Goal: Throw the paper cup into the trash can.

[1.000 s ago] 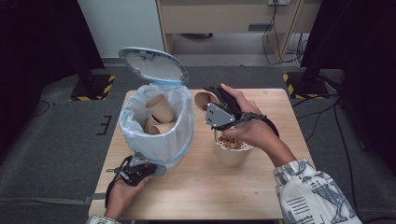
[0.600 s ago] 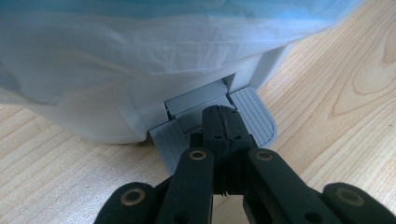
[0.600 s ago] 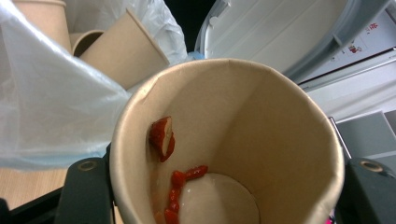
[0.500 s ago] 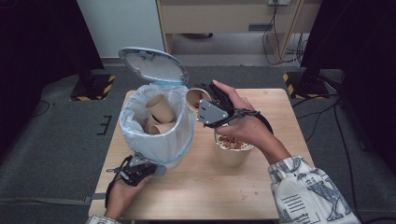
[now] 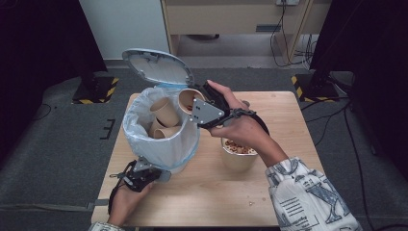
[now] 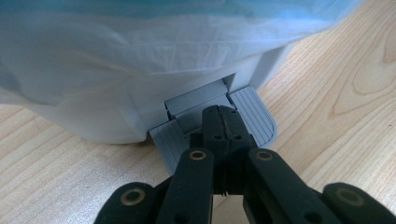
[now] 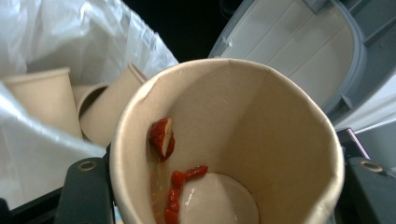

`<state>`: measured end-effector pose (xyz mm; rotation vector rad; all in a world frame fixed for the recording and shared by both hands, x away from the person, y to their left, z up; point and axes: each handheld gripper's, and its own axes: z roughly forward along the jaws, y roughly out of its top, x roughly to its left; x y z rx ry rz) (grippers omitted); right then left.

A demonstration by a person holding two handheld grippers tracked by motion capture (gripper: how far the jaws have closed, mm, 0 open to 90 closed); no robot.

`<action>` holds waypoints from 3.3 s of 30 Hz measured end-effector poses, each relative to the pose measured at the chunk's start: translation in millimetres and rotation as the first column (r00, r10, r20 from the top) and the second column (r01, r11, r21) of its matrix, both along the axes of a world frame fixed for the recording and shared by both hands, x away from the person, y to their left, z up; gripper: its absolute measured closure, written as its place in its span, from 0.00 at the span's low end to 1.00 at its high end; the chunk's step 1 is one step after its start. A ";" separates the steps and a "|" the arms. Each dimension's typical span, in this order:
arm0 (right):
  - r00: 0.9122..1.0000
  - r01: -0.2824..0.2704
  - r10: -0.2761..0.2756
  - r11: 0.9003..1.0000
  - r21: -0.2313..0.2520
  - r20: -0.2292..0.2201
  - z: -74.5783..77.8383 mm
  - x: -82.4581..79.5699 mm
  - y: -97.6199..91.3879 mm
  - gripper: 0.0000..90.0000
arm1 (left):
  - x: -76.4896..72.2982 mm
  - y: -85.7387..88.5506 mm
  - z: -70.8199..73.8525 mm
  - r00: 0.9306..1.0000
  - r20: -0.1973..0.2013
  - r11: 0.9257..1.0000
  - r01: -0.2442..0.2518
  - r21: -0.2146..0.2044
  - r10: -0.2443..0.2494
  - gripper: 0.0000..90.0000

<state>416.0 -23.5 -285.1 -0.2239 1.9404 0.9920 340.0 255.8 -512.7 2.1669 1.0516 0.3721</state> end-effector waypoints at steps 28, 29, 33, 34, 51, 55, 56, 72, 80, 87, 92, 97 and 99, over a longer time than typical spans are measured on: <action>0.942 -0.076 0.143 0.972 0.223 -0.303 0.4 11.1 55.2 0.35 | -0.2 -0.2 0.2 1.000 0.000 1.000 0.003 0.005 -0.003 1.00; 0.942 -0.076 0.143 0.972 0.223 -0.303 0.4 11.1 55.2 0.35 | -0.2 -0.2 0.2 1.000 0.000 1.000 0.003 0.005 -0.003 1.00; 0.925 -0.065 0.139 0.975 0.213 -0.353 -5.6 13.7 63.0 0.32 | -0.2 -0.3 0.3 1.000 0.000 1.000 0.004 0.006 -0.004 1.00; 0.917 -0.051 0.129 0.976 0.210 -0.378 -7.2 14.4 65.3 0.28 | -0.2 -0.3 0.3 1.000 0.001 1.000 0.003 0.006 -0.003 1.00; 0.849 0.053 0.074 0.973 0.224 -0.523 -12.2 20.1 65.2 0.11 | -0.2 -0.4 0.2 1.000 0.002 1.000 0.003 0.006 -0.003 1.00; 0.842 0.072 0.073 0.967 0.245 -0.535 -13.0 21.2 58.7 0.11 | -0.2 -0.3 0.1 1.000 0.003 1.000 0.004 0.006 -0.004 1.00; 0.840 0.074 0.073 0.966 0.246 -0.538 -13.2 21.6 57.1 0.11 | -0.2 -0.3 0.1 1.000 0.003 1.000 0.003 0.005 -0.003 1.00; 0.829 0.139 0.052 0.945 0.295 -0.556 -14.3 28.6 21.8 0.10 | -0.2 -0.3 0.1 1.000 0.002 1.000 0.003 0.005 -0.003 1.00; 0.827 0.164 0.040 0.937 0.308 -0.561 -13.9 29.0 8.8 0.09 | -0.2 -0.2 0.1 1.000 0.002 1.000 0.004 0.005 -0.004 1.00; 0.826 0.188 0.031 0.926 0.327 -0.563 -13.7 30.8 -6.9 0.09 | -0.2 -0.2 0.1 1.000 0.002 1.000 0.003 0.005 -0.003 1.00; 0.826 0.215 0.011 0.918 0.333 -0.564 -13.7 33.5 -22.9 0.09 | -0.2 -0.2 0.1 1.000 0.002 1.000 0.003 0.005 -0.003 1.00; 0.825 0.236 -0.005 0.912 0.336 -0.565 -14.5 35.4 -33.3 0.09 | -0.2 -0.3 0.1 1.000 0.002 1.000 0.002 0.004 -0.002 1.00; 0.824 0.247 -0.015 0.909 0.335 -0.567 -15.3 36.3 -38.9 0.09 | -0.2 -0.2 0.0 1.000 0.002 1.000 0.002 0.003 -0.002 1.00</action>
